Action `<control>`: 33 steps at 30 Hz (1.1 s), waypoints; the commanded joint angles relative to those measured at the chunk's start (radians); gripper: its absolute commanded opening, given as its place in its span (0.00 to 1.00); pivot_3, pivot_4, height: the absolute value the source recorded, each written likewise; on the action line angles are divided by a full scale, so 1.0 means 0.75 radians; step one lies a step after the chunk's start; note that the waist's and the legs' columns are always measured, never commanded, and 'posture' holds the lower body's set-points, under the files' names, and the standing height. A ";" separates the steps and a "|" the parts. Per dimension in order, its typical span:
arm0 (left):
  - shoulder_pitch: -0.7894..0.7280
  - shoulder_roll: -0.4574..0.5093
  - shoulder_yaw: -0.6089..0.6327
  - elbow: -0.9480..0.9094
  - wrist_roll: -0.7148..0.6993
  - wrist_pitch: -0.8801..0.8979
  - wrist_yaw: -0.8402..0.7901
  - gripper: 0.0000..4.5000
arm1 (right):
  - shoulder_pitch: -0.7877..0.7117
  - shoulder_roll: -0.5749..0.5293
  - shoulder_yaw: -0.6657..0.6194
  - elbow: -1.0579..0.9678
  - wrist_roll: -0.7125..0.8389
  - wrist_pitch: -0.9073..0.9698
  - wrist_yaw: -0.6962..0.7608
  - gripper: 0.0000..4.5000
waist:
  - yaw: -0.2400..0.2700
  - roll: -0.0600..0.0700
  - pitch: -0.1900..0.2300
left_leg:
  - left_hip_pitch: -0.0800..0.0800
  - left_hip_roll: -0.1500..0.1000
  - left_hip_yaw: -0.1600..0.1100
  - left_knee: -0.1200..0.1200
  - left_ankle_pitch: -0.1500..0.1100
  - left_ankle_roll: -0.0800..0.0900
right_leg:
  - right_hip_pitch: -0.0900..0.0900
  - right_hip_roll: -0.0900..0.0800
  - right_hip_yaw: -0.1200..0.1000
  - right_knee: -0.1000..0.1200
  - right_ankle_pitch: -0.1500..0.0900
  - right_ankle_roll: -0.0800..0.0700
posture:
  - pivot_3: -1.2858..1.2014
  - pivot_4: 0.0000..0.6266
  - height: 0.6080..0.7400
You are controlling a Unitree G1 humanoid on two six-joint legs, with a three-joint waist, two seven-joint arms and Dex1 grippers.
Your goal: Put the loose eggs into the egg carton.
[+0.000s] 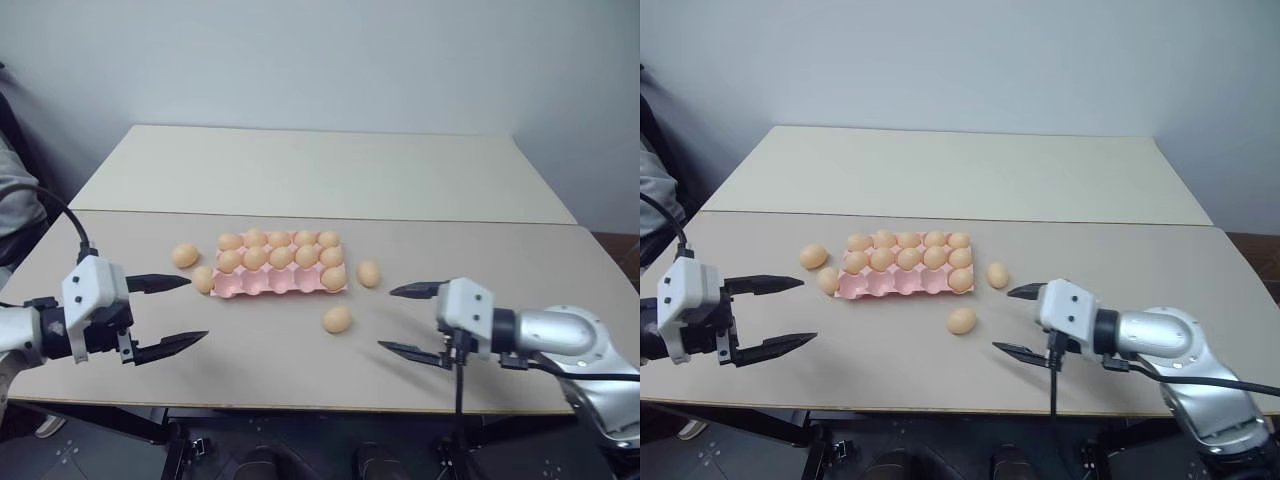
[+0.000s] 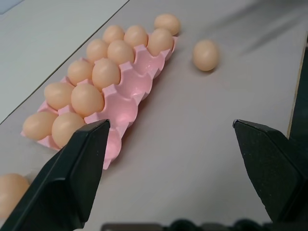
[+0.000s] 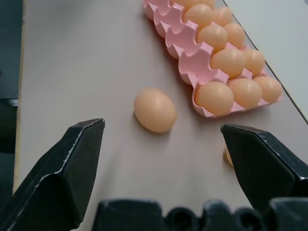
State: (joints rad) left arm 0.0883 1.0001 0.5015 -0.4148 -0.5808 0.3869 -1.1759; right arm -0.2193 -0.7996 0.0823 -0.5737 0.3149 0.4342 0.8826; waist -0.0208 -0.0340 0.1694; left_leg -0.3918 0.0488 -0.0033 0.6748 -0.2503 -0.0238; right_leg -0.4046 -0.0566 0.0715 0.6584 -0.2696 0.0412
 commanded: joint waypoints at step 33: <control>0.045 -0.013 0.030 -0.098 0.013 0.014 0.108 1.00 | -0.252 0.333 0.414 0.417 -0.464 -0.164 -0.094 0.49 | 0.003 0.000 0.000 | -0.001 0.000 0.000 0.000 0.000 0.000 | -0.001 0.000 -0.001 0.000 0.000 0.000 | 0.52 0.24 1.00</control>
State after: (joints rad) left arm 0.1299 0.9904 0.4964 -0.4680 -0.5722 0.4135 -1.1023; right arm -0.4113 -0.5428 0.4185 -0.2207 -0.0274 0.3369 0.8132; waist -0.0185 -0.0339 0.1695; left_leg -0.3928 0.0487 -0.0034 0.6745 -0.2503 -0.0239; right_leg -0.4055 -0.0569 0.0709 0.6583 -0.2695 0.0411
